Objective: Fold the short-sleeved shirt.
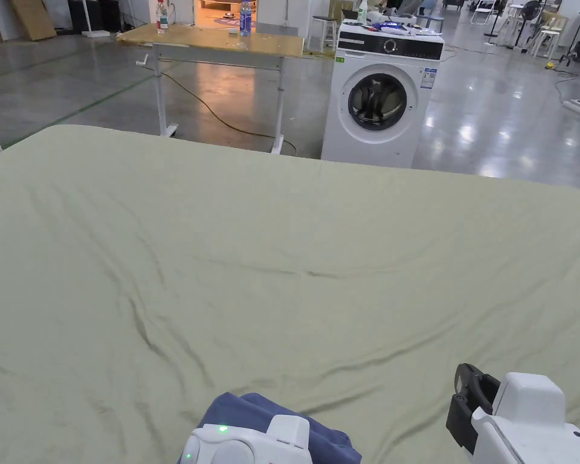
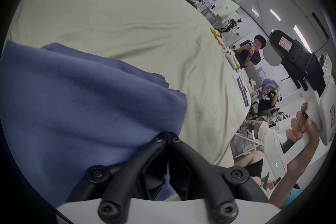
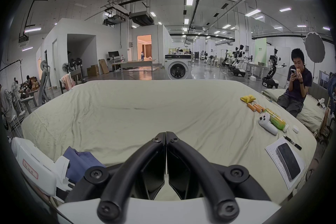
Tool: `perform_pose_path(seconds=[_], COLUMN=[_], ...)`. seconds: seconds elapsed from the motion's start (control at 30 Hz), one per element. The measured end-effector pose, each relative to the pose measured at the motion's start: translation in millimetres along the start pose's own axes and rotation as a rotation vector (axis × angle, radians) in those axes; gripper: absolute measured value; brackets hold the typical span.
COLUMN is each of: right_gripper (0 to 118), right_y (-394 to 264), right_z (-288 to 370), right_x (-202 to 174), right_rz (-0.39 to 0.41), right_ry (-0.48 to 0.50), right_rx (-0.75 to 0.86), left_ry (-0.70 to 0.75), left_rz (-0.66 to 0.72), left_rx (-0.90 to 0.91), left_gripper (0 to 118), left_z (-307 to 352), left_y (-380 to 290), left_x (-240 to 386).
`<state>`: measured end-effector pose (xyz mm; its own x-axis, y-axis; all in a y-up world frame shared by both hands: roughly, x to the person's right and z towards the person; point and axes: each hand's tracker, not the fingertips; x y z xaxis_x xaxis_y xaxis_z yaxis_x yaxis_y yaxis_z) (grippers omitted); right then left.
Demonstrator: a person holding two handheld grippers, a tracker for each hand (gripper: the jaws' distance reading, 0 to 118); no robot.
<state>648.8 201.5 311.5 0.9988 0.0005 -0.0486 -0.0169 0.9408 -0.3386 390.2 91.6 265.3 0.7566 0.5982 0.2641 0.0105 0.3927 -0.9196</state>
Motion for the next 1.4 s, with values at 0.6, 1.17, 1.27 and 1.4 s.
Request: perform_pose_path(seconds=[0.6, 1.17, 1.27, 1.4], right_gripper=[0, 0, 0, 0], right_y=[37, 22, -14, -56], right_z=[-13, 13, 21, 21], right_x=[-34, -60, -83, -112], right_rz=[0.005, 0.059, 0.118, 0.178], right_ry=[-0.014, 0.08, 0.162, 0.23], right_rx=[0.193, 0.153, 0.044, -0.057], left_ry=[0.565, 0.754, 0.736, 0.704], left_rz=[-0.322, -0.323, -0.315, -0.292], left_rx=[0.869, 1.023, 0.962, 0.899], left_gripper=[1, 1, 1, 1], left_z=[163, 196, 189, 180], left_y=[34, 10, 7, 3], left_x=[3, -26, -34, -44])
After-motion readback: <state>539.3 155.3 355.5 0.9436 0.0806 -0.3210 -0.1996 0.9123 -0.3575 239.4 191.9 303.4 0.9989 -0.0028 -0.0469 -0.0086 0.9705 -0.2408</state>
